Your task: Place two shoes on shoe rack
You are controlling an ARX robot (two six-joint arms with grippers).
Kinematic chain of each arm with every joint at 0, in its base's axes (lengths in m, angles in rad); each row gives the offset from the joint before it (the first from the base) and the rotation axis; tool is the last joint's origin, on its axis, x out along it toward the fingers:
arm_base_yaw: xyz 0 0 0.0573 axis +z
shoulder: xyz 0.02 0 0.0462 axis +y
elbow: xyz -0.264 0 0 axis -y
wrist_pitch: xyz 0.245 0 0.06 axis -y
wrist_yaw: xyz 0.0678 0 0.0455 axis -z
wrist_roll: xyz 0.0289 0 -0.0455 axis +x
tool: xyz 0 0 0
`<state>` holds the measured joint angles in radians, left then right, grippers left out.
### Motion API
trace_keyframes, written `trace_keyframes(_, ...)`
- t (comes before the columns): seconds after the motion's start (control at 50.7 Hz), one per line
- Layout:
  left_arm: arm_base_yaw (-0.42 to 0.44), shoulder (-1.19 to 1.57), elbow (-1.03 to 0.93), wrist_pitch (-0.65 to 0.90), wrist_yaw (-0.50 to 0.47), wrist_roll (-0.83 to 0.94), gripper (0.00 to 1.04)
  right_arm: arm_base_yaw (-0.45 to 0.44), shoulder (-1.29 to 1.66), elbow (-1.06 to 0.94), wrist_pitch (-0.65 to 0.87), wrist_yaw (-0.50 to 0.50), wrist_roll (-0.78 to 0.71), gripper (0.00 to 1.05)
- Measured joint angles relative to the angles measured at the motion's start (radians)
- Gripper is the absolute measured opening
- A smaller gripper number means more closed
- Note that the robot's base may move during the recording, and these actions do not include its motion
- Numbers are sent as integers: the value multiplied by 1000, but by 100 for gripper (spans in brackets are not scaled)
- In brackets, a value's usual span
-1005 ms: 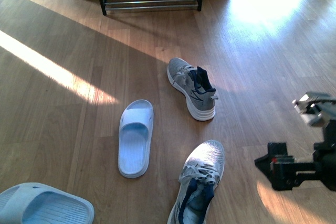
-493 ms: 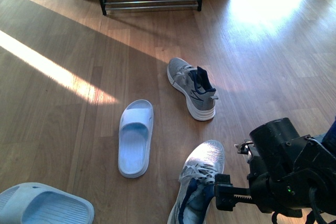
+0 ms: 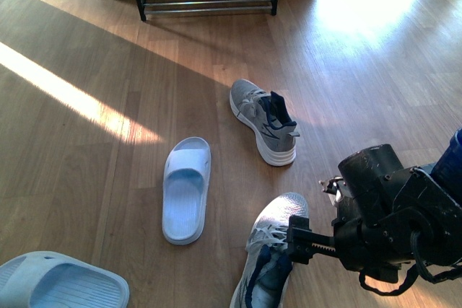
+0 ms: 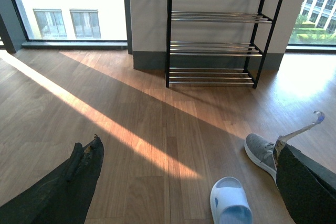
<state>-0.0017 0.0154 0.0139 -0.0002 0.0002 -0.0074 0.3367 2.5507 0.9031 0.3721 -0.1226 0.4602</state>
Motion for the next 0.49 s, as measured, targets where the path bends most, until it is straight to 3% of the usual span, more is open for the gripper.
trace_keyframes(0.217, 0, 0, 0, 0, 0, 0, 95, 13, -9, 18, -18, -100, 14, 96)
trace_keyframes(0.493, 0, 0, 0, 0, 0, 0, 95, 31, 145, 97, -36, -48, -12, 96)
